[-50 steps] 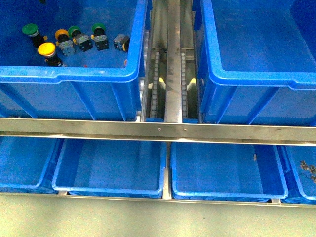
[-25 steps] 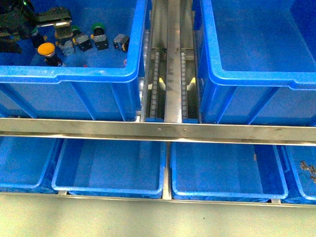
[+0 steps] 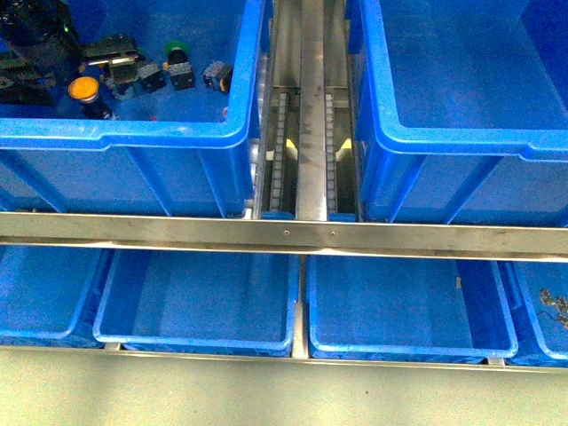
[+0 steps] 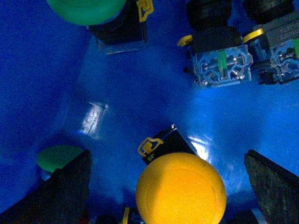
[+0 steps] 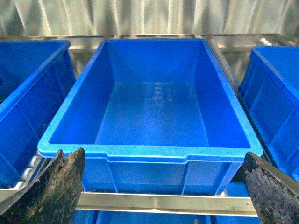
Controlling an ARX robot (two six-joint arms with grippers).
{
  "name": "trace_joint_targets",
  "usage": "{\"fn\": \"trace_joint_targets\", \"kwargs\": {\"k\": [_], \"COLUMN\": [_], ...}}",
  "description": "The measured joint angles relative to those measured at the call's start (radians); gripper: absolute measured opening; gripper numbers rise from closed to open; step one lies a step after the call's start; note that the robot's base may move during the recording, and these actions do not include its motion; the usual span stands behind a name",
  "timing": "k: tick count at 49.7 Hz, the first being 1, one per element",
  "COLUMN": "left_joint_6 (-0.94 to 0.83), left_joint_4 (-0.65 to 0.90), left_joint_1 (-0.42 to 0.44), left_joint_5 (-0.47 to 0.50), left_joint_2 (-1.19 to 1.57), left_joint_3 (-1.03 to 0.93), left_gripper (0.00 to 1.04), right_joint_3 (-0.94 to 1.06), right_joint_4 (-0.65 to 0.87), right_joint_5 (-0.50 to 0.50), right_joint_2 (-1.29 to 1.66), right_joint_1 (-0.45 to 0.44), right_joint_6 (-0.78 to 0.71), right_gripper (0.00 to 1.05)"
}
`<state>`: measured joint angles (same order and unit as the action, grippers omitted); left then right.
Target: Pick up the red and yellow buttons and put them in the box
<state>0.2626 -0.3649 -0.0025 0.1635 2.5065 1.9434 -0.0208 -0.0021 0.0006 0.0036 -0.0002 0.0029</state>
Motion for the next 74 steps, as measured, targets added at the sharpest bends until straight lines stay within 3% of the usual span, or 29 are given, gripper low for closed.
{"fn": "trace_joint_targets", "kwargs": {"k": [13, 34, 38, 53, 68, 74], "left_joint_6": [0.001, 0.004, 0.018, 0.269, 0.540, 0.578], "left_joint_4": [-0.011, -0.011, 0.008, 0.143, 0.161, 0.141], "left_joint_1": [0.003, 0.003, 0.002, -0.036, -0.196, -0.260], "left_joint_5": [-0.006, -0.005, -0.012, -0.297, -0.581, -0.624], "left_joint_2": [0.018, 0.019, 0.018, -0.249, -0.544, -0.547], "left_joint_3": [0.027, 0.027, 0.024, -0.236, -0.377, -0.383], "left_gripper": [0.97, 0.36, 0.34, 0.34, 0.34, 0.34], "right_joint_3": [0.000, 0.000, 0.000, 0.000, 0.000, 0.000], "right_joint_4": [0.000, 0.000, 0.000, 0.000, 0.000, 0.000], "right_joint_5": [0.000, 0.000, 0.000, 0.000, 0.000, 0.000], "right_joint_2": [0.000, 0.000, 0.000, 0.000, 0.000, 0.000], "right_joint_1": [0.000, 0.000, 0.000, 0.000, 0.000, 0.000], "right_joint_6": [0.000, 0.000, 0.000, 0.000, 0.000, 0.000], "right_gripper": [0.98, 0.98, 0.98, 0.98, 0.98, 0.98]}}
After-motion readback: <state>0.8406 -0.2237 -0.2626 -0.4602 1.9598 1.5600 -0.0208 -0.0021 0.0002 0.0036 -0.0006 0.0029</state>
